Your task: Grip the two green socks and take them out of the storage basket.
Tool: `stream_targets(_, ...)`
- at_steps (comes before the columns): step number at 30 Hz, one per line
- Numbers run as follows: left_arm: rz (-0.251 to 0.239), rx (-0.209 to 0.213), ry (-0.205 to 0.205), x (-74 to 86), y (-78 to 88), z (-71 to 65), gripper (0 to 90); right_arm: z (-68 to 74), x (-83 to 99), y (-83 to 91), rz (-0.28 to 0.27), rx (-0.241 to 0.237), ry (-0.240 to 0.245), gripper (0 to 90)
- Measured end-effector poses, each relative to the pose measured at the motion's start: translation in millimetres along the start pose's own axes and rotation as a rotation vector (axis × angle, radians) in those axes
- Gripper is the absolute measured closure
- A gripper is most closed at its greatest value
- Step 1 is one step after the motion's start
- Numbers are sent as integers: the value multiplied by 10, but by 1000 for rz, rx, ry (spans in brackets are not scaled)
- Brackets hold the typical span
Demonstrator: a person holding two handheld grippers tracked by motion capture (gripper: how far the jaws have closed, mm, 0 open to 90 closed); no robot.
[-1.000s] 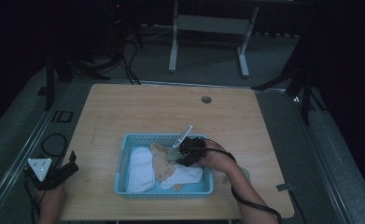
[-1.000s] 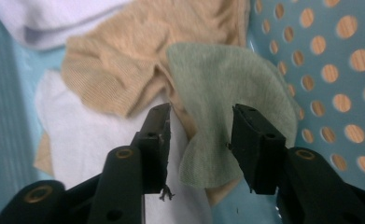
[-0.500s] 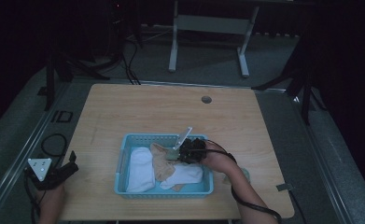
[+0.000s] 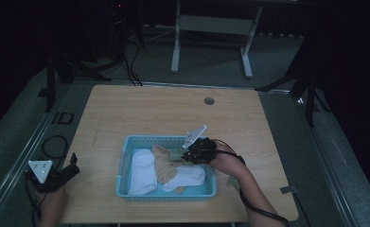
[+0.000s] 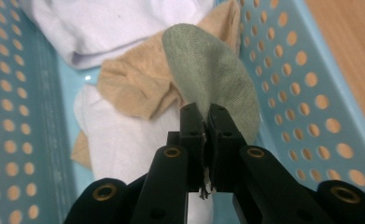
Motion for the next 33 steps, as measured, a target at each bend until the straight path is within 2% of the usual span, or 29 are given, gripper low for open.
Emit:
stream_targets(9, 0, -3, -2, 0, 1, -1, 8, 4, -67, 282, -59, 16, 4, 860)
stream_targets(10, 0, -3, -2, 0, 0, -2, 7, -2, -89, 375, -78, 25, 12, 860)
stream_targets(17, -1, -5, -3, 0, 1, -3, 8, 11, -142, 613, -134, 32, 21, 860)
stream_targets(20, 1, -4, -4, 0, 0, -3, 7, 16, -174, 796, -169, 52, 28, 860)
stream_targets(21, 1, -4, -4, 0, 0, -3, 7, 16, -174, 796, -169, 52, 28, 860)
stream_targets(22, 1, -5, -4, 0, 0, -4, 7, 10, -181, 886, -185, 64, 25, 860)
stream_targets(25, 1, -5, -4, 0, 0, -4, 7, -3, -175, 966, -197, 74, 25, 860)
stream_targets(28, 2, -4, -4, 0, 0, -3, 7, -42, -139, 1116, -225, 96, 10, 860)
stream_targets(33, 4, -4, -4, 0, 0, -3, 8, -102, -55, 1245, -237, 137, -15, 860)
Point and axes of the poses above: each handheld gripper's, and its own axes: y roughly backward along the jaws, x roughly out of its underside, z roughly to its left, the point moved 4 cm from there along -y, roughly forward along the jaws, and after that the axes turned 2 degrees about -z, right-handed, at the moved point
